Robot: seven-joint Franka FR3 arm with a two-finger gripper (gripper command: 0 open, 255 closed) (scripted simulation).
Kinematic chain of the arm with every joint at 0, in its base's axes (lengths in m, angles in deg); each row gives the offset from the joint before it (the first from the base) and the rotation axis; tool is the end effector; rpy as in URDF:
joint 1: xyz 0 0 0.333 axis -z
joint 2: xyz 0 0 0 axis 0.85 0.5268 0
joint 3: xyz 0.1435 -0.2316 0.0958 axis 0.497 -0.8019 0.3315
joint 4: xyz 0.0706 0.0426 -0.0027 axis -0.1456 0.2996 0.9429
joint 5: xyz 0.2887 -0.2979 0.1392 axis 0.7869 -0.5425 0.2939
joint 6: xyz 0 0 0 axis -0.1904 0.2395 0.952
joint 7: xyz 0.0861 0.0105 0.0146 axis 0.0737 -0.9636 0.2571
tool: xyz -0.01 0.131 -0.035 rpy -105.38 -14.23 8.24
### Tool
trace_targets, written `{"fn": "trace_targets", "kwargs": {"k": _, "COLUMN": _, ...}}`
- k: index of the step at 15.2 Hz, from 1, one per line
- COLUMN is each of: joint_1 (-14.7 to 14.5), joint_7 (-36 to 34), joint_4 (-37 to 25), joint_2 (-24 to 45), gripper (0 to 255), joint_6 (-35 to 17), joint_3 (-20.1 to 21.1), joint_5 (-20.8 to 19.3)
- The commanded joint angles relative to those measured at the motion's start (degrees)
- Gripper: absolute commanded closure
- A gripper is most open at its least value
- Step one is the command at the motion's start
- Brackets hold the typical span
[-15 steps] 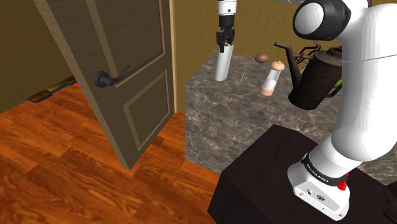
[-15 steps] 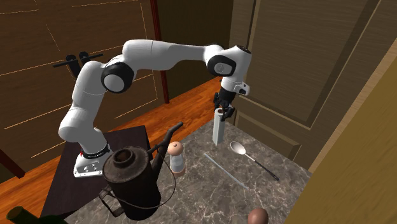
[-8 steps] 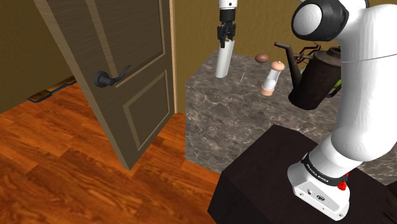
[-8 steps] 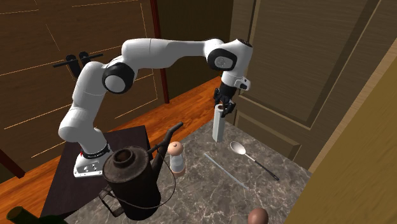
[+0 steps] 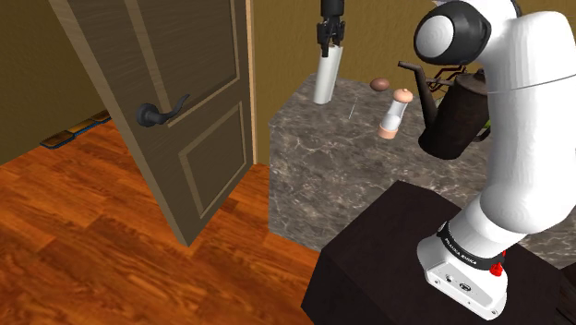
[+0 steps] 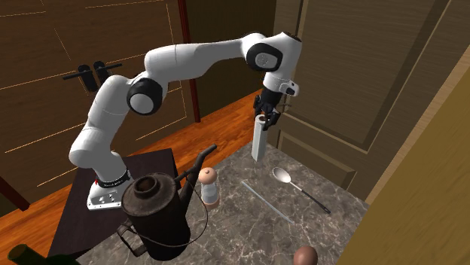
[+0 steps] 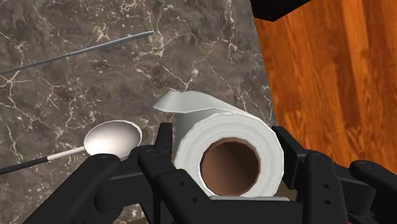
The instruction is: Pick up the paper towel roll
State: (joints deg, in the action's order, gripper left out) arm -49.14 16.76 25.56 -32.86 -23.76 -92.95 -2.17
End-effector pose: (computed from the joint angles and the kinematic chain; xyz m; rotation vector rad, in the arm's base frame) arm 0.7039 -0.1485 0.4724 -3.0606 -0.2336 0.3418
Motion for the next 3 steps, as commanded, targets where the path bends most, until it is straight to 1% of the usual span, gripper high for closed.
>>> {"fn": "trace_targets", "kwargs": {"k": 1, "joint_1": 0.21, "joint_7": -0.02, "joint_4": -4.15, "joint_2": 1.47, "gripper": 255, "joint_6": 2.74, "joint_3": 0.03, "joint_5": 0.09}}
{"fn": "trace_targets", "kwargs": {"k": 3, "joint_1": 0.22, "joint_7": -0.02, "joint_4": -4.51, "joint_2": 1.60, "gripper": 255, "joint_6": 2.96, "joint_3": 0.04, "joint_5": 0.10}}
